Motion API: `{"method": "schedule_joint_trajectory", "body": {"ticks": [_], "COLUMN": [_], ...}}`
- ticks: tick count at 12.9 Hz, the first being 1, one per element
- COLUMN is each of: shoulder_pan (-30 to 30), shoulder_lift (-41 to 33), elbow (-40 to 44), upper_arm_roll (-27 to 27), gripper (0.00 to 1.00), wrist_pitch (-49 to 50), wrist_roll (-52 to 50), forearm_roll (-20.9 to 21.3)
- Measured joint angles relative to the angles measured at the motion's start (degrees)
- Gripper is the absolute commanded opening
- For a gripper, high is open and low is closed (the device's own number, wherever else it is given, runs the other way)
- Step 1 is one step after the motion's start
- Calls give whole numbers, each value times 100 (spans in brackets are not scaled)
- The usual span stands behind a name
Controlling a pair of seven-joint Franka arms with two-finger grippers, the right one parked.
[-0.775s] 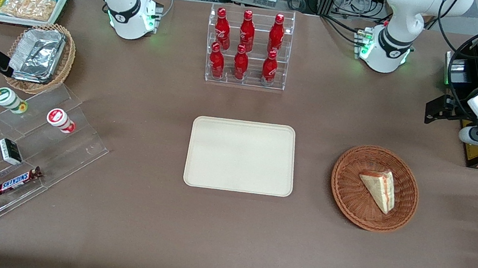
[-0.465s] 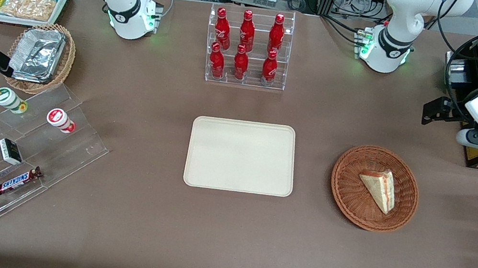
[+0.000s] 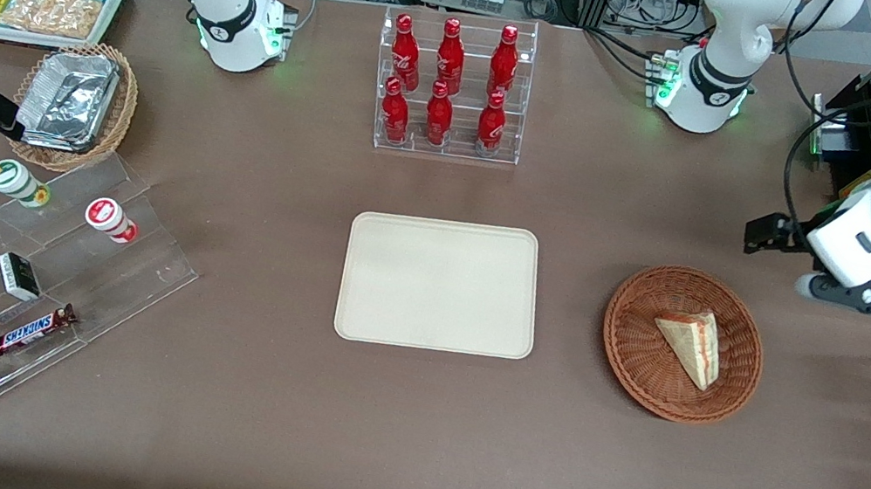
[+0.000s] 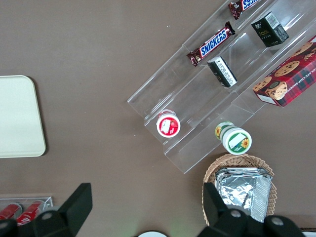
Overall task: Place sandwich from basket to tray
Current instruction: 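Move the left gripper over the wrapped sandwich in the wicker basket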
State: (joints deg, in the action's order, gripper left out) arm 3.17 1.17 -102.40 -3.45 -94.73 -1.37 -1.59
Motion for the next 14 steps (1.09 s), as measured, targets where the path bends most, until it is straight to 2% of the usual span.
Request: {"method": "schedule_joint_trajectory", "body": {"ticks": [9, 11, 14], "shoulder_pan": [-54, -95, -96], "shoulder_lift": [-4, -5, -1], "elbow": [-2112, -2258, -2340], "upper_arm_roll": [90, 111, 112], "gripper": [100, 100, 100], "wrist_pitch": [-2543, -2772, -3048], "wrist_roll": [0, -69, -916], "forearm_roll": [43, 43, 67]}}
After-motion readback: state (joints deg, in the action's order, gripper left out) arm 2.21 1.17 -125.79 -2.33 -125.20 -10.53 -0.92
